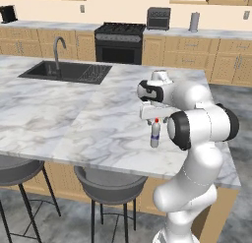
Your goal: Place the drinks on the dining counter in a tight cluster.
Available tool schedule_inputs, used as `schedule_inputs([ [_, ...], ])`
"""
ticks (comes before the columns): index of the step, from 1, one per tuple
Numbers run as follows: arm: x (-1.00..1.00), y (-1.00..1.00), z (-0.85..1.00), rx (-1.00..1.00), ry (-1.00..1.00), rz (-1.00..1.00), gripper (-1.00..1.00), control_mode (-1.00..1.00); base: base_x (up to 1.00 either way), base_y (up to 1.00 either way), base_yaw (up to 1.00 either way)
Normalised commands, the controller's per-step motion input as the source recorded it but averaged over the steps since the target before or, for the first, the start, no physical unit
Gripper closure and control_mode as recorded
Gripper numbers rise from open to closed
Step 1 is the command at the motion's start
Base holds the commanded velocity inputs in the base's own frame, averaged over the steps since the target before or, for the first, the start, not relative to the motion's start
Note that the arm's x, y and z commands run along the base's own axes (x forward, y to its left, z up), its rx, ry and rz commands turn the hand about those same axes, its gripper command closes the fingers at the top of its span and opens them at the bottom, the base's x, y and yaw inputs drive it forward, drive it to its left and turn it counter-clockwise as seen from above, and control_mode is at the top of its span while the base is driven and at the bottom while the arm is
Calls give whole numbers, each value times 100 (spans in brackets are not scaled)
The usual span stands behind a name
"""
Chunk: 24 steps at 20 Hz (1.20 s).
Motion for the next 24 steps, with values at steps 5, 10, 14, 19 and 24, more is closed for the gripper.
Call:
schedule_inputs([
  [5, -19, -3, 5, 0, 0, 0, -100, -100, 0, 0, 0],
  [10, -60, -1, 50, 0, -9, -3, -100, -100, 0, 0, 0],
  [14, -62, 0, 41, 0, -20, -7, -100, -100, 0, 0, 0],
  [19, -56, 0, 20, 0, -20, -8, -100, -100, 0, 0, 0],
  [24, -55, 0, 49, 0, -10, -6, -100, -100, 0, 0, 0],
])
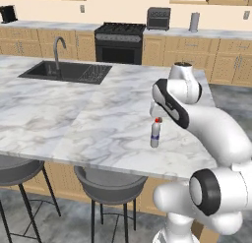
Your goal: Place the drinks on the dining counter in a tight cluster.
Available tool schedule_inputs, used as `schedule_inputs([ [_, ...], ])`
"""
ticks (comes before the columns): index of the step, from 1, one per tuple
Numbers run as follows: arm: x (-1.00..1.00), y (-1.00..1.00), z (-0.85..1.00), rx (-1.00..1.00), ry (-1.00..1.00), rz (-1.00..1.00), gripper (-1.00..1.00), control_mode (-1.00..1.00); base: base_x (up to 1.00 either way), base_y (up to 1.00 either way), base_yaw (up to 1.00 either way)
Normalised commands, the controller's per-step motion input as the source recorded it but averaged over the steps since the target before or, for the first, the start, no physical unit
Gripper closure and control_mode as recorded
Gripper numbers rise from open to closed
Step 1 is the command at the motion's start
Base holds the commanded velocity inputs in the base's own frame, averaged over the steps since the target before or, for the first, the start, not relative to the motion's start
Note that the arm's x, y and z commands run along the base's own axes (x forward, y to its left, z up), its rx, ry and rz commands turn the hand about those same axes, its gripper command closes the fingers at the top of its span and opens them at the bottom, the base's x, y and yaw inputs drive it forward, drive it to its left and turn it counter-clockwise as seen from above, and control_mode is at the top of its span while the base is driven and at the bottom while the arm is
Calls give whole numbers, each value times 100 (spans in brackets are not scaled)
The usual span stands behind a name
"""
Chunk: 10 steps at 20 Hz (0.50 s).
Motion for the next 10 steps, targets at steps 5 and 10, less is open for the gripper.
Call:
schedule_inputs([
  [5, -64, -4, 61, 0, -1, -4, -100, -100, 0, 0, 0],
  [10, -77, -5, 48, 0, 0, -2, -100, -100, 0, 0, 0],
])
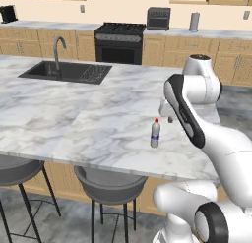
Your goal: Place the drinks on the dining counter in a tight cluster.
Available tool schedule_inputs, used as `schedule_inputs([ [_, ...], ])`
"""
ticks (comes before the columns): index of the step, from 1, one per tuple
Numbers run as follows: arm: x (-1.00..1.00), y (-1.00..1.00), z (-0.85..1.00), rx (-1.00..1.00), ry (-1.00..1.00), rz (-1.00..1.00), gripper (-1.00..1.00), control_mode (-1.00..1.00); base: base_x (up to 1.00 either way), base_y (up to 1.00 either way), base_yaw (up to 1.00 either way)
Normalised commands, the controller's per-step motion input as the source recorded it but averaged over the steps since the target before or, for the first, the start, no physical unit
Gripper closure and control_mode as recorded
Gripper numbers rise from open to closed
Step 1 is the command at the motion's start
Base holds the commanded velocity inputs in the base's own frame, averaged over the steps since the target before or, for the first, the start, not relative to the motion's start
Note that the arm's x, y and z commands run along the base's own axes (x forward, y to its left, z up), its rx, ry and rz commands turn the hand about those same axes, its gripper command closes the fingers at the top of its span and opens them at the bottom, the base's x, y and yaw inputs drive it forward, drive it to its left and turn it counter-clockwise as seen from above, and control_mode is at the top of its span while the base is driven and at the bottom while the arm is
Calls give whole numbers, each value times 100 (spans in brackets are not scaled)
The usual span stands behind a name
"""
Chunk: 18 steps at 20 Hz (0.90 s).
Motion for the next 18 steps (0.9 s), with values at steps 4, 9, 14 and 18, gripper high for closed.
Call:
schedule_inputs([
  [4, -59, -3, 24, 0, -2, 0, -100, -100, 0, 0, 0],
  [9, -24, -1, 1, 0, 0, 0, -100, -100, 0, 0, 0],
  [14, -15, 0, 0, 0, 0, 0, -100, 100, 0, 0, 0],
  [18, 0, 0, 0, 0, 0, 0, -100, 100, -16, -9, 0],
])
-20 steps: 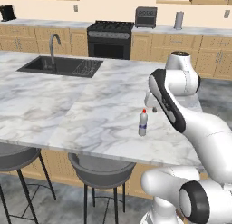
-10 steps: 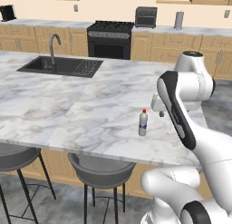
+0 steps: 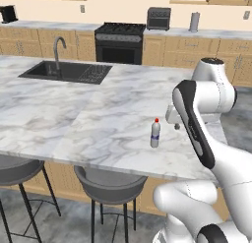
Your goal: Place the drinks on the dining counter in a tight cluster.
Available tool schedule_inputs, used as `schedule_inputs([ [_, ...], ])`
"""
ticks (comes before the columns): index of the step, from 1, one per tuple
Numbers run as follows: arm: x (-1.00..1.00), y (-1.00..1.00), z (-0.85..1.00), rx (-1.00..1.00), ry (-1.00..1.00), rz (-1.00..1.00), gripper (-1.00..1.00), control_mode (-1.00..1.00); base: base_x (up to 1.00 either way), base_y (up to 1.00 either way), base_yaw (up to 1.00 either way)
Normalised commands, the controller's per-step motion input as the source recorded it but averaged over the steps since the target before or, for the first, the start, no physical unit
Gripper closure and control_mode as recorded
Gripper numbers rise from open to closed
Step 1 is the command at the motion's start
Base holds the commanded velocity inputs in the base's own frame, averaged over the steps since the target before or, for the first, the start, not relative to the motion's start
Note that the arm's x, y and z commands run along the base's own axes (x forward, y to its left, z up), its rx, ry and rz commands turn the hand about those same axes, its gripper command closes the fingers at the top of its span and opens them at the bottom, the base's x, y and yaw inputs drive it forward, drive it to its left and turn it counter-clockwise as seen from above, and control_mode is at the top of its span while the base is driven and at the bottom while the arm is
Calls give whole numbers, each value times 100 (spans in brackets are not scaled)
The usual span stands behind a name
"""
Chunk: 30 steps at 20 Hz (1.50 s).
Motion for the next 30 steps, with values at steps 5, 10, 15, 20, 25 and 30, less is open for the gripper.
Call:
schedule_inputs([
  [5, 0, 0, 0, 0, 0, 0, -100, 100, -82, -62, -9],
  [10, 0, 0, 0, 0, 0, 0, -100, 100, -78, -71, -35],
  [15, 0, 0, 0, 0, 0, 0, -100, 100, -8, -41, -75],
  [20, 0, 0, 0, 0, 0, 0, -100, 100, -37, -49, -59],
  [25, 0, 0, 0, 0, 0, 0, -100, 100, -85, -20, -29],
  [30, 0, 0, 0, 0, 0, 0, -100, 100, -100, -4, 0],
])
